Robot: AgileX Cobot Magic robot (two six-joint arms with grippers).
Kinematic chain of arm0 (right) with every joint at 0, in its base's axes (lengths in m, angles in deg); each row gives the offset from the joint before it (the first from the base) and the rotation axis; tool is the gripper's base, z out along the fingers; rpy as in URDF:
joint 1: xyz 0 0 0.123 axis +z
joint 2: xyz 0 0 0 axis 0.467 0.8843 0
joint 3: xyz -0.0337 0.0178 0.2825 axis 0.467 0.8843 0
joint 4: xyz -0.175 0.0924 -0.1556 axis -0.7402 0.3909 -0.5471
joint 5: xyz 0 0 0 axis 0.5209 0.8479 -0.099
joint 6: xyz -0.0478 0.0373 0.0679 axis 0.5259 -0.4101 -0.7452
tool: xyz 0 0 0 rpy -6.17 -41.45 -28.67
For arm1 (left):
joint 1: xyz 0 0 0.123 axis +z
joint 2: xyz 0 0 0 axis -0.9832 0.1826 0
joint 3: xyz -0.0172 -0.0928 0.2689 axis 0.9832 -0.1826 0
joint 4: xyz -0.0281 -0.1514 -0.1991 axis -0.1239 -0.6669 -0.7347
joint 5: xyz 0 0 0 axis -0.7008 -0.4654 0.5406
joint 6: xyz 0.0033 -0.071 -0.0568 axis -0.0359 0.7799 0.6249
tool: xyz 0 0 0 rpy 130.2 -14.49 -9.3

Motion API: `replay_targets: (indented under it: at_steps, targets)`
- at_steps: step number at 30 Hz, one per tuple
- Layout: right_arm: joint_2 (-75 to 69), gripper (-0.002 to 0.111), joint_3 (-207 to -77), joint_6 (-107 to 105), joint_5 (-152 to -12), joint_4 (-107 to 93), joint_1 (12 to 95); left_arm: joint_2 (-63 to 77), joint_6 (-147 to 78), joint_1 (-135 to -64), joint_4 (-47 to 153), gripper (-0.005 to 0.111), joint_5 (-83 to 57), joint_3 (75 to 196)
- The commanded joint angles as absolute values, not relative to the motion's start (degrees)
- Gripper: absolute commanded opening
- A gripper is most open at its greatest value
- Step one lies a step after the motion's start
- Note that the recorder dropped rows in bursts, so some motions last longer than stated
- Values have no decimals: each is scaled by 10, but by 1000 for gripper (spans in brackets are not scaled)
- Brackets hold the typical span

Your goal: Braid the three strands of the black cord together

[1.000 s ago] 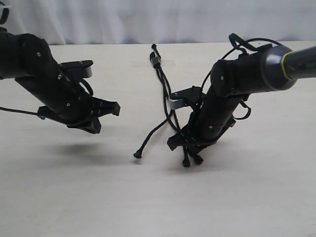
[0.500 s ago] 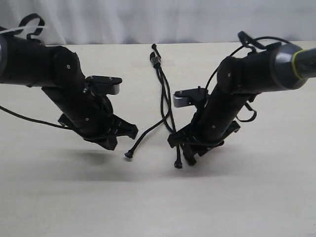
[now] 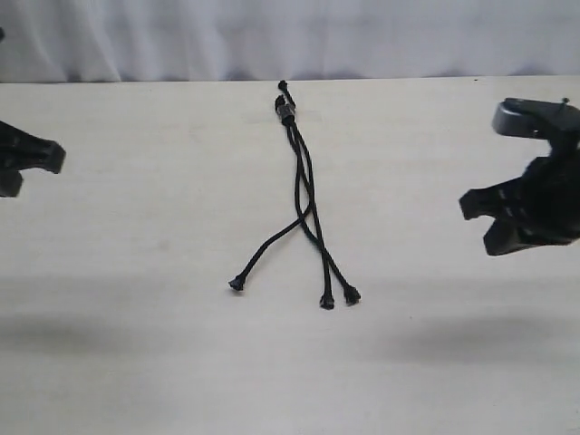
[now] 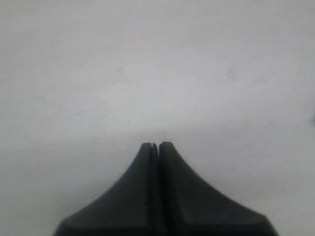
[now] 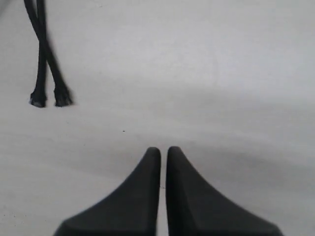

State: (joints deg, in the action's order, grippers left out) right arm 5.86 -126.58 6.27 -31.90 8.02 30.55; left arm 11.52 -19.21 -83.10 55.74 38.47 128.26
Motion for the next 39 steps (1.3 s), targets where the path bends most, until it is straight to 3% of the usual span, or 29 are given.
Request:
replay_targets:
  at_steps: [1,9,18,29,39]
  targets:
    - [-87,4,-1192,61,-377,65,300,-42,-218,-829,515,0,335,1218]
    - [-354,4,-1056,63,-561,17,300,-233,-221,-829,500,0,298,1133]
    - [-547,4,-1019,62,-561,0,300,-329,-222,-829,541,0,330,1128]
    - [-681,4,-993,62,-592,0,299,-344,-222,-829,541,0,330,1128]
    - [-745,4,-773,61,-696,-2,299,-344,-223,-829,547,0,333,1128]
